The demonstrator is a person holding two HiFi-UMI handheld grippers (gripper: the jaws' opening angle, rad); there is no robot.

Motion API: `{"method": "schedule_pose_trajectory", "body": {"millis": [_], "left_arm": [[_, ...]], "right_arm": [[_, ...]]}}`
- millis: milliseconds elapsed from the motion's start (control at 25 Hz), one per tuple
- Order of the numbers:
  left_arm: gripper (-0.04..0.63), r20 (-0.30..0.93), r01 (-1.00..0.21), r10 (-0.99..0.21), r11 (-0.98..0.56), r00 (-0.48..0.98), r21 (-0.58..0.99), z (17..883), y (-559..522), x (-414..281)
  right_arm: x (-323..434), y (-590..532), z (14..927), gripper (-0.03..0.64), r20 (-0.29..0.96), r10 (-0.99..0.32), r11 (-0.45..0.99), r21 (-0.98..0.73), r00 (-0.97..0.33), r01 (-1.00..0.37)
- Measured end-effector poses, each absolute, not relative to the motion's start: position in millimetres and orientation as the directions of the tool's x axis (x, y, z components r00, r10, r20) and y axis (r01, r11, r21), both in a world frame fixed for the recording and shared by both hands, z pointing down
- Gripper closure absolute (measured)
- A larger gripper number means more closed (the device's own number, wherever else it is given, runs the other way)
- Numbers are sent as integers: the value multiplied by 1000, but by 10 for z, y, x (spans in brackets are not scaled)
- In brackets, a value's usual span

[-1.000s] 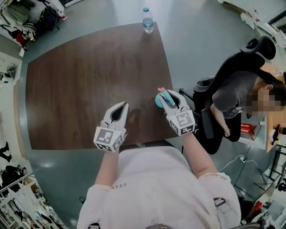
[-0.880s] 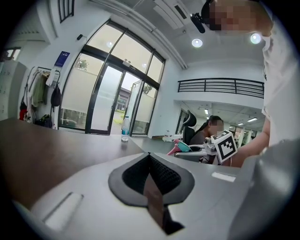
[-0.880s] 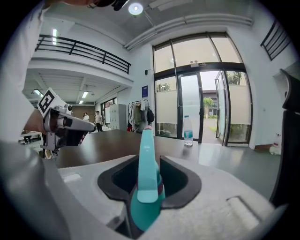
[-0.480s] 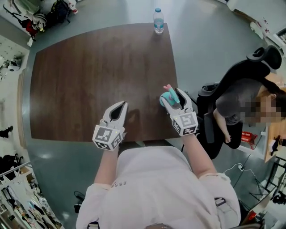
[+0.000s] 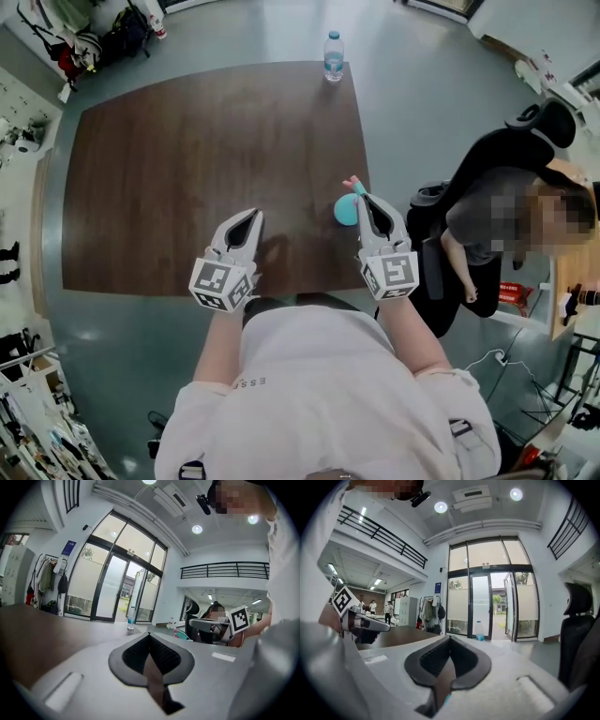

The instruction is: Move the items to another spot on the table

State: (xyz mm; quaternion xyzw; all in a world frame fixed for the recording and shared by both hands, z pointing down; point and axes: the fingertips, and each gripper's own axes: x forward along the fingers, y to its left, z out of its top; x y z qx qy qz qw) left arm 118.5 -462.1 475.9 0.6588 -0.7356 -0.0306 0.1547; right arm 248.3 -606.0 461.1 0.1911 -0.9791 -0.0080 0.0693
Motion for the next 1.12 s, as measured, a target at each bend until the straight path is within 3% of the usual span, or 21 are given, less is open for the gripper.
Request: {"method": "schedule_pose_trajectory", "body": {"millis": [520, 1120], "left_arm": [[586, 220, -940, -962, 219, -163, 262, 4871, -4001, 906], [586, 180, -947, -966, 225, -186, 228, 4706, -1922, -203]], "right_arm": [[2005, -5299, 5105, 627, 285, -209, 972, -44, -936, -230], [1126, -3498, 5119, 626, 279, -278, 958, 12, -919, -286]]}}
